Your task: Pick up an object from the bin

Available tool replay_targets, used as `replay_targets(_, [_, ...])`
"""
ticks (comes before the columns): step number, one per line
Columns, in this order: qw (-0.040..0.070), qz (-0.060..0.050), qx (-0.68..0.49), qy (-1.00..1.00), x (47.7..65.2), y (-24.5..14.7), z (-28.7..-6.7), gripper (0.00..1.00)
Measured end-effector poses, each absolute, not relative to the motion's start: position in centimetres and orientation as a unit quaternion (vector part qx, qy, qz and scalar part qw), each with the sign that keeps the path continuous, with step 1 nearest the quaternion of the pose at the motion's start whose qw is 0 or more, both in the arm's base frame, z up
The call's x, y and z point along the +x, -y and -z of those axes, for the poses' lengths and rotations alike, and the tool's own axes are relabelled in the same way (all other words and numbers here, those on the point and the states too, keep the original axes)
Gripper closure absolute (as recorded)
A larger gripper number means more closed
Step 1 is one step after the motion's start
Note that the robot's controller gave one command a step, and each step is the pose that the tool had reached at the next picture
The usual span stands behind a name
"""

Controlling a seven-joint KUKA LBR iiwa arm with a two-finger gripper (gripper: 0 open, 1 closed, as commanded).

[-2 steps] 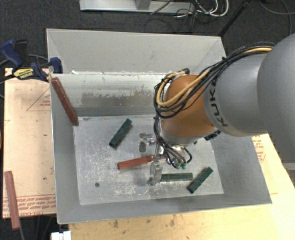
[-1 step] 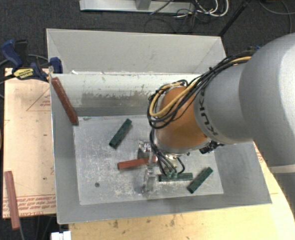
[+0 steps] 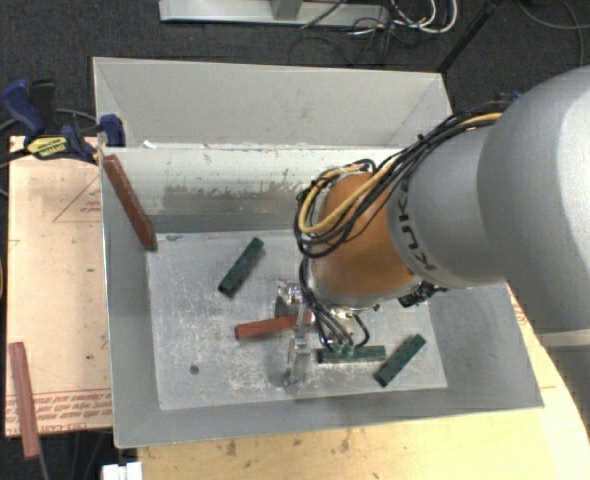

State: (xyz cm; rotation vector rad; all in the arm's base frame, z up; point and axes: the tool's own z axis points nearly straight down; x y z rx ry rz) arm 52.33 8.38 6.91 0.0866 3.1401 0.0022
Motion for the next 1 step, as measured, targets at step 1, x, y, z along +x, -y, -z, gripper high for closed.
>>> replay_targets(1, [0.001, -0.001, 0.028, -1.000, 52.40, -8.36, -7.03, 1.00])
